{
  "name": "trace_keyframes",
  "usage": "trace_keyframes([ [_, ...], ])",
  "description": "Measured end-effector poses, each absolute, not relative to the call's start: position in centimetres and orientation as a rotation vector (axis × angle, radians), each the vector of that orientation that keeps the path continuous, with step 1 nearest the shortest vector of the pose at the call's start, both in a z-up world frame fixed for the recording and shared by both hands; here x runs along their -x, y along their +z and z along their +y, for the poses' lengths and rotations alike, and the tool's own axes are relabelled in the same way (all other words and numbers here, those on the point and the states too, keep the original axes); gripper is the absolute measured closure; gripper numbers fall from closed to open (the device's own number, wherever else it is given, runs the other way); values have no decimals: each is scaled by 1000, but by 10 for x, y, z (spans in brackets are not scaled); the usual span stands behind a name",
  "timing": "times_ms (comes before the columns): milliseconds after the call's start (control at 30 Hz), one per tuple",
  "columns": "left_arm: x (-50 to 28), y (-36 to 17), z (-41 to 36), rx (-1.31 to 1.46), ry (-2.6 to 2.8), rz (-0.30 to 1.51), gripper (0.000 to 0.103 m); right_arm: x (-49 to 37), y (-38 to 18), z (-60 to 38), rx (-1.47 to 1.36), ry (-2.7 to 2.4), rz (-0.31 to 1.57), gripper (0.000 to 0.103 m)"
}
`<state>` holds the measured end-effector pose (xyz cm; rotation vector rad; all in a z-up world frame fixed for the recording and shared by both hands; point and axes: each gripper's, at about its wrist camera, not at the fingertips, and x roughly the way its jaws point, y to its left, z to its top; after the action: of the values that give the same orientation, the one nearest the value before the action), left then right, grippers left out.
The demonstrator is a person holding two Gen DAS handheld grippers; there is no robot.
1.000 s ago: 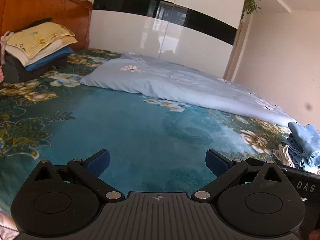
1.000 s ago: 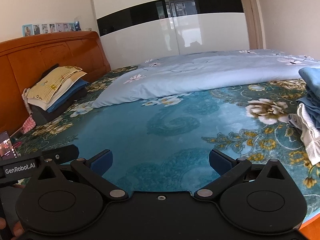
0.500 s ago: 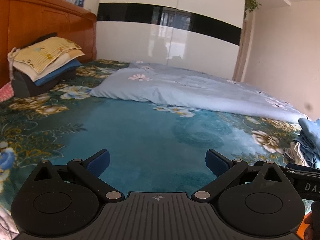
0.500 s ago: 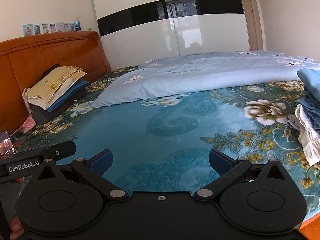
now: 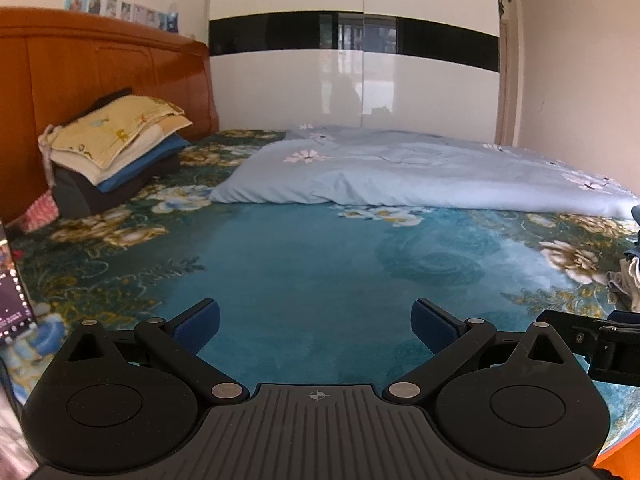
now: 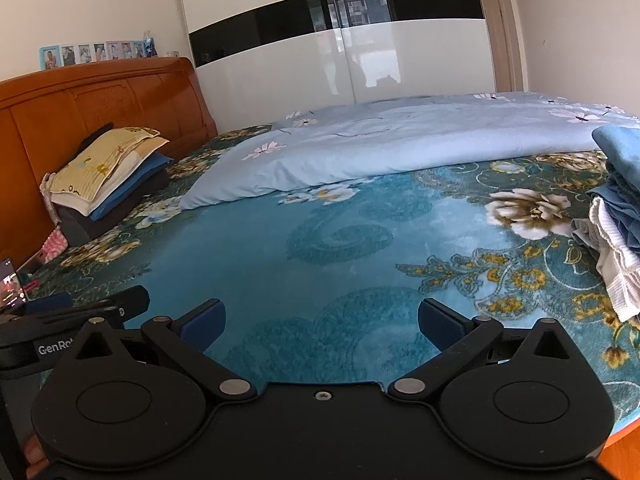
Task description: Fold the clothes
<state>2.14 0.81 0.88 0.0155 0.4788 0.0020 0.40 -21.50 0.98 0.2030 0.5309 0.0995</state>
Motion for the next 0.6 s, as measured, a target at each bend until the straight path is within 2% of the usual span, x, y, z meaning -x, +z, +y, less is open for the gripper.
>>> trace_keyframes([
  [600,-18,12,6,-11,74,468,0,-5,5,-219,-220,91,543,1],
])
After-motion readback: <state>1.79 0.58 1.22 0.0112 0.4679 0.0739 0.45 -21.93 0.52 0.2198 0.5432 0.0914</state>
